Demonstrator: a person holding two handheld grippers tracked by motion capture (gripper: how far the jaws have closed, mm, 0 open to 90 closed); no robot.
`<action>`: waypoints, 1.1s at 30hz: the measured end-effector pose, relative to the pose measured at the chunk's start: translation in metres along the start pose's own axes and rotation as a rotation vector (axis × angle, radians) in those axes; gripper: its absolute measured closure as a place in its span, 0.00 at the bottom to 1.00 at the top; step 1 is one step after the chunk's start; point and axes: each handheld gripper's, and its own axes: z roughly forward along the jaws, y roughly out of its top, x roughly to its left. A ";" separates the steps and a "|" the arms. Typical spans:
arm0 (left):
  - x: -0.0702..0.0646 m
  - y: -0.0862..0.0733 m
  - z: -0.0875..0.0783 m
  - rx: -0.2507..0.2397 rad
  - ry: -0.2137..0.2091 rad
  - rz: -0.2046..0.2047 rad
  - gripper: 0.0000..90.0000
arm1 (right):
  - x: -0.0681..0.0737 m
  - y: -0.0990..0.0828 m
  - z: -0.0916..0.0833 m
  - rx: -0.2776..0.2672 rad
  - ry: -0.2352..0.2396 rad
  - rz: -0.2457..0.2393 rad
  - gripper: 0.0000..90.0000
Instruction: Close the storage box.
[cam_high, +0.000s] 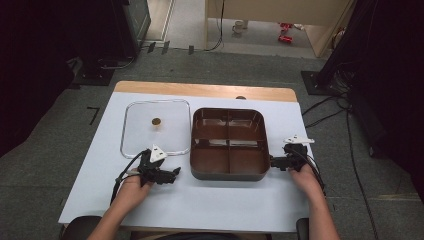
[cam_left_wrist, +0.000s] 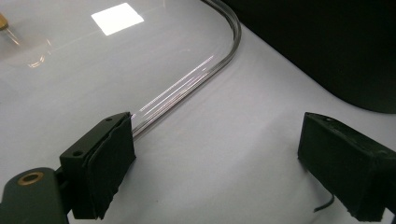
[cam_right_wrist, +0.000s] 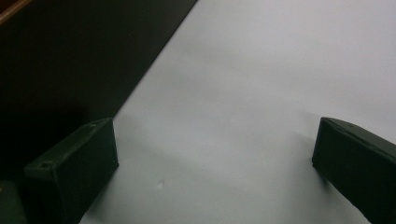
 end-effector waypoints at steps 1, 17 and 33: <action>0.000 0.000 0.000 0.000 0.000 0.000 0.12 | 0.000 0.000 0.000 0.000 0.000 0.000 0.00; 0.000 0.000 0.000 0.000 -0.002 -0.001 0.12 | 0.000 0.000 0.000 0.000 0.001 0.000 0.00; 0.001 0.002 0.000 0.014 -0.010 0.000 0.13 | 0.000 0.000 0.000 0.000 0.001 0.000 0.00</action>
